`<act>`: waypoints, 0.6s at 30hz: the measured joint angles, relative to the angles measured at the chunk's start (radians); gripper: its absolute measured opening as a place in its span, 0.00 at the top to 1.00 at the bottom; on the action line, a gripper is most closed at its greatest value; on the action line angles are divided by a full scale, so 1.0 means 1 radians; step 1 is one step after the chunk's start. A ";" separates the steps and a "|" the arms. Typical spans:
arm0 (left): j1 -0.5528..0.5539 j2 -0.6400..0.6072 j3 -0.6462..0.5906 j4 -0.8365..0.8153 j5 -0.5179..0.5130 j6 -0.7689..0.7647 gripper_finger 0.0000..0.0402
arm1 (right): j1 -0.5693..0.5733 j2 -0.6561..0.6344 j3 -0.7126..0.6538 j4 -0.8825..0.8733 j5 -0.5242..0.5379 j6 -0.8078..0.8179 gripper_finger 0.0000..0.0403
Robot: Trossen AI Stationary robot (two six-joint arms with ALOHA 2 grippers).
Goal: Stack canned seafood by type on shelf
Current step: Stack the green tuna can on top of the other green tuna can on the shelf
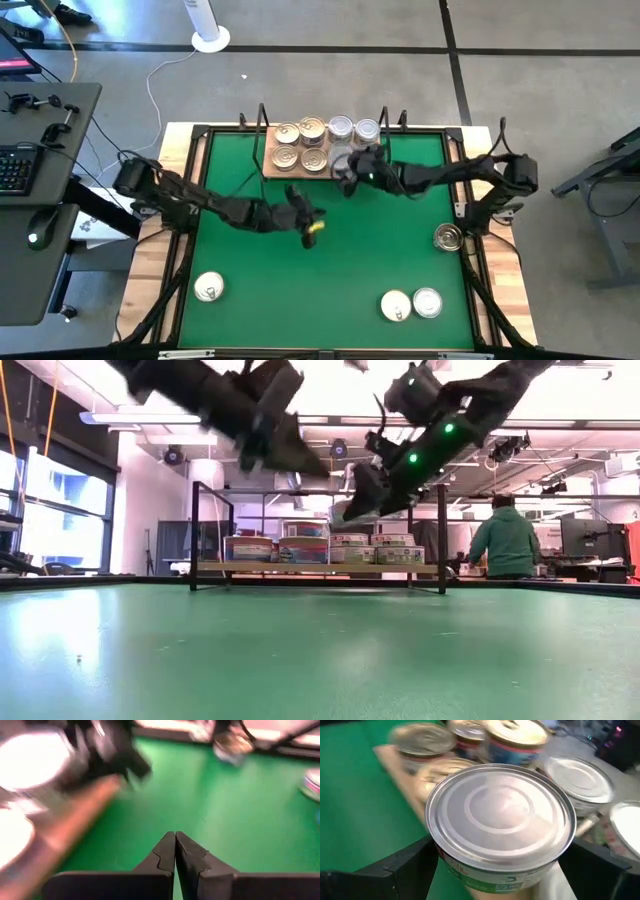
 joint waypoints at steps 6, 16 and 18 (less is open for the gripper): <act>0.195 -0.048 0.120 -0.044 0.018 0.196 1.00 | -0.111 0.040 0.052 -0.012 -0.080 0.000 0.10; 0.471 0.067 0.206 -0.052 0.343 0.186 1.00 | -0.171 0.126 0.073 -0.014 -0.134 0.008 0.10; 0.493 0.097 0.220 -0.048 0.368 0.186 1.00 | -0.173 0.127 0.072 -0.015 -0.139 0.016 0.10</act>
